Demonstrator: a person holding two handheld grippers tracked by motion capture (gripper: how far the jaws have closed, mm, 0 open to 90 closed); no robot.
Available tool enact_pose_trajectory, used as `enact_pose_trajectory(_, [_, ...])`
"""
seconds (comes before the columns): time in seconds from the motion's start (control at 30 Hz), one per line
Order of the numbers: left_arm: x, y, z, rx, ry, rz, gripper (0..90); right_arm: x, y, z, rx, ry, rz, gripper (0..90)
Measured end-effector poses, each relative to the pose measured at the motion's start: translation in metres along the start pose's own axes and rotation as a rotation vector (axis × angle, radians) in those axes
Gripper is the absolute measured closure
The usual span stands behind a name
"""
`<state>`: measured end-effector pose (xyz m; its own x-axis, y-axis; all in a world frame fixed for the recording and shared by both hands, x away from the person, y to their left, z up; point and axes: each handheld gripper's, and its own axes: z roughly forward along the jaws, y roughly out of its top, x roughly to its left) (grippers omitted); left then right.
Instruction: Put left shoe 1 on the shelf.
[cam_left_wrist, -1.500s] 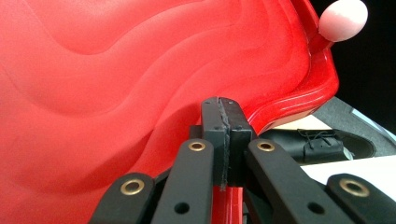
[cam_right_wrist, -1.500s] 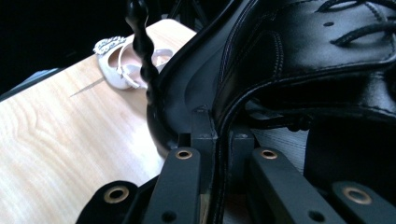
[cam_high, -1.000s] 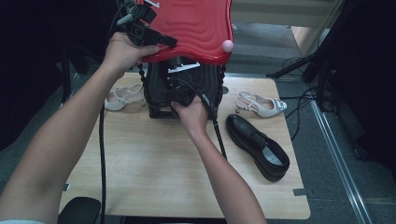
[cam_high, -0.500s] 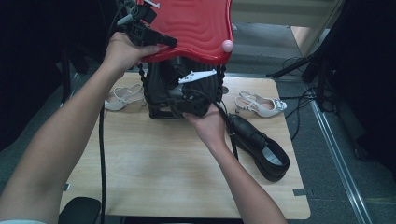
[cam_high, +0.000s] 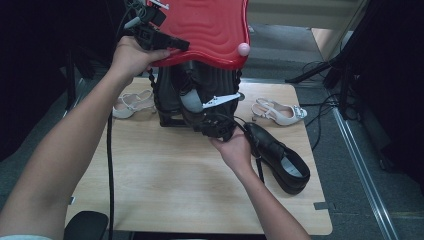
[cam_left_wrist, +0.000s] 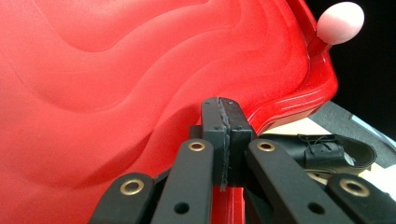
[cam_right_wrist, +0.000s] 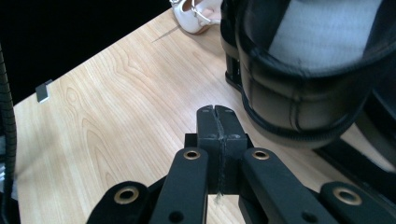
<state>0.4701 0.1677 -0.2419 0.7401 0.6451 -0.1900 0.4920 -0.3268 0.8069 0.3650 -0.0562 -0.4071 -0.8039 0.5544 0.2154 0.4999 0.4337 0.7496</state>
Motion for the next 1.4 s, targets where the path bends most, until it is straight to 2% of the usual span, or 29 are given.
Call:
enact_pose_trajectory(0.4, [0.001, -0.002, -0.001, -0.007, -0.003, -0.006, 90.0, -0.018, -0.017, 0.009, -0.013, -0.027, 0.038, 90.0])
enact_pose_trajectory(0.5, [-0.001, -0.003, 0.000, -0.021, 0.005, 0.012, 90.0, -0.021, -0.017, 0.009, -0.028, -0.035, 0.048, 90.0])
enact_pose_trajectory(0.57, [-0.001, -0.004, -0.001, -0.025, 0.004, 0.010, 90.0, -0.023, -0.014, 0.008, -0.044, -0.039, 0.059, 90.0])
enact_pose_trajectory(0.67, [0.000, -0.004, -0.001, -0.024, 0.004, 0.006, 90.0, -0.024, -0.011, 0.008, -0.026, -0.029, 0.070, 90.0])
enact_pose_trajectory(0.9, [-0.001, -0.005, -0.001, -0.031, 0.007, 0.015, 90.0, -0.021, -0.001, 0.007, -0.003, -0.031, 0.035, 90.0])
enact_pose_trajectory(0.97, [-0.002, -0.005, -0.001, -0.031, 0.015, 0.020, 90.0, -0.019, 0.003, 0.008, 0.001, -0.063, 0.018, 90.0])
enact_pose_trajectory(1.4, [-0.004, -0.005, -0.001, -0.028, 0.026, 0.018, 90.0, -0.025, 0.036, 0.025, 0.004, -0.115, 0.056, 90.0])
